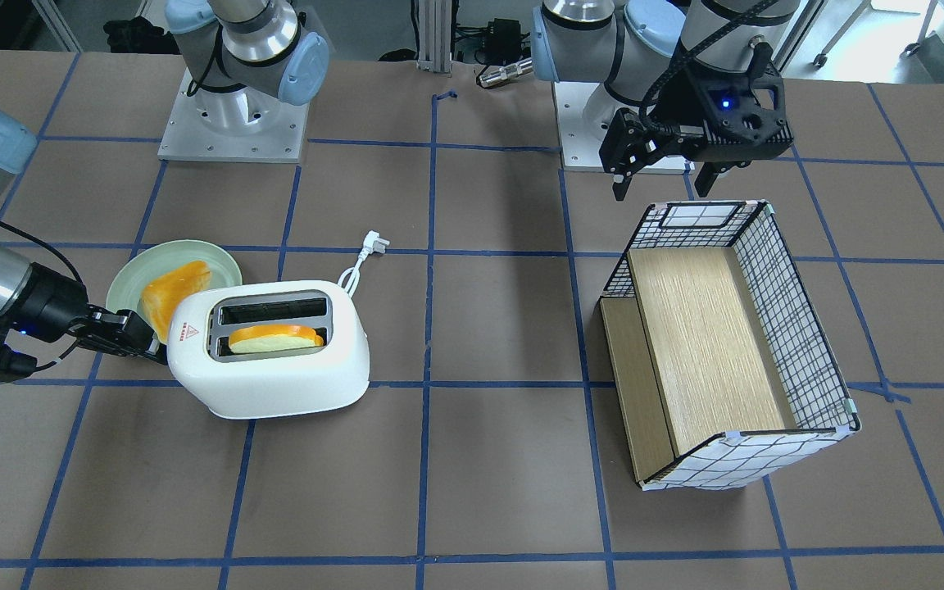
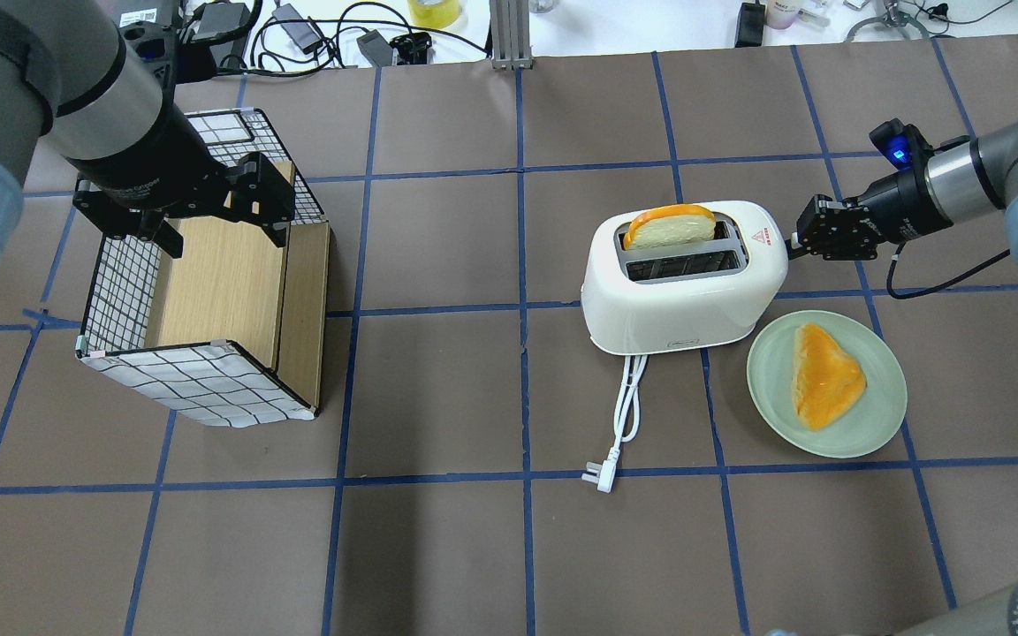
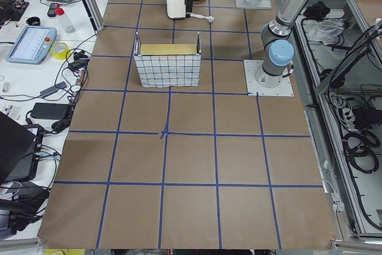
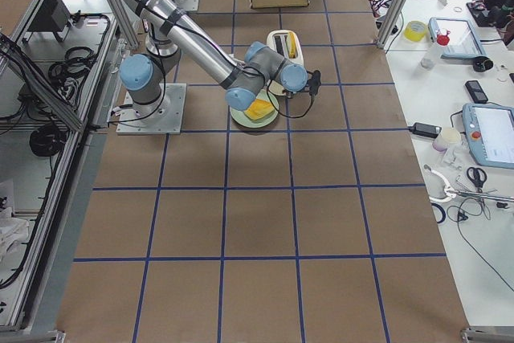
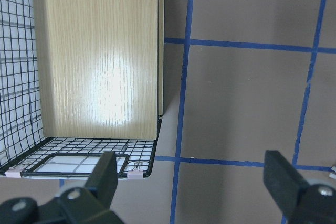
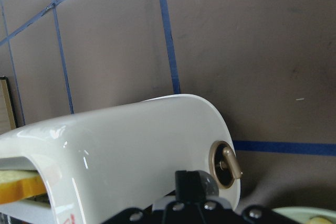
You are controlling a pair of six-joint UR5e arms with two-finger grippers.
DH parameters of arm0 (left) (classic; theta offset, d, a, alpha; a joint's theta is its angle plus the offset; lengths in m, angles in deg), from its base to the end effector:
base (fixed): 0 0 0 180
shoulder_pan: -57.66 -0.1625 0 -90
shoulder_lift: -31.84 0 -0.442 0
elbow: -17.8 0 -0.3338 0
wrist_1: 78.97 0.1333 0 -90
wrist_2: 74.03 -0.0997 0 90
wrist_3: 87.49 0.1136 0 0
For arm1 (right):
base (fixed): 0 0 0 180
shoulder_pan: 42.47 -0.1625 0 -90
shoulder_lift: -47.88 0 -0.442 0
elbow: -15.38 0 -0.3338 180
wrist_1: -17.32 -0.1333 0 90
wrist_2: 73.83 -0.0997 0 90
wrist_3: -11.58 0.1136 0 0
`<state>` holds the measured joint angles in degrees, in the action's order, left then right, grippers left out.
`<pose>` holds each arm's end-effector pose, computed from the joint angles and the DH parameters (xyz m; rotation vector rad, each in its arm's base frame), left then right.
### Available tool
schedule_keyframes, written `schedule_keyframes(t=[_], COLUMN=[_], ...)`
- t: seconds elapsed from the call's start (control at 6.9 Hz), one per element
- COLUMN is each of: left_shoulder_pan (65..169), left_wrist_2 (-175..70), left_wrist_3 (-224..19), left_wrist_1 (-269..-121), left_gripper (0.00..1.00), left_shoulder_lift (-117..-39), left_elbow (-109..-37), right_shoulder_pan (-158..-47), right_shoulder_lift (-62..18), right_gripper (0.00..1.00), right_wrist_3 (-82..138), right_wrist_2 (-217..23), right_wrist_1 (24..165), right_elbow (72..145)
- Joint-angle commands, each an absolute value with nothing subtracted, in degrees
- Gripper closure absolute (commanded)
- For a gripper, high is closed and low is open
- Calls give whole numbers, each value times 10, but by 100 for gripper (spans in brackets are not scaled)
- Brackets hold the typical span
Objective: Press toaster with right arm
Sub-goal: 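Lift the right gripper off the lever and draw it back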
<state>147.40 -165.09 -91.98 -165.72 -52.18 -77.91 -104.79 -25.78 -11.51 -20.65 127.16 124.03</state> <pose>-0.1294 -0.3948 0.4964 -0.1303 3.1212 -0.0970 -0.0401 -0.5100 0.2814 0.2067 2.4460 -0.0553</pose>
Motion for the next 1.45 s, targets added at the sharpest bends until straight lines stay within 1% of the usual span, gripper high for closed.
schedule_keyframes(t=[0.0, 0.58, 0.87, 1.3], left_shoulder_pan=[1474, 1474, 1474, 1474], left_wrist_2=[-1651, -1651, -1651, -1650], left_wrist_3=[-920, -920, -920, -920], left_wrist_1=[-1657, -1657, -1657, -1657], left_gripper=[0, 0, 0, 0], left_shoulder_lift=[-522, -522, -522, -522], left_elbow=[-779, -779, -779, -779], right_shoulder_pan=[-1048, -1051, -1060, -1122], right_shoulder_lift=[-264, -302, -328, -368], right_gripper=[100, 100, 100, 100], right_wrist_3=[-110, -84, -67, -26], right_wrist_2=[-201, -171, -143, -37], right_wrist_1=[1268, 1259, 1235, 1228], right_elbow=[1234, 1226, 1203, 1168])
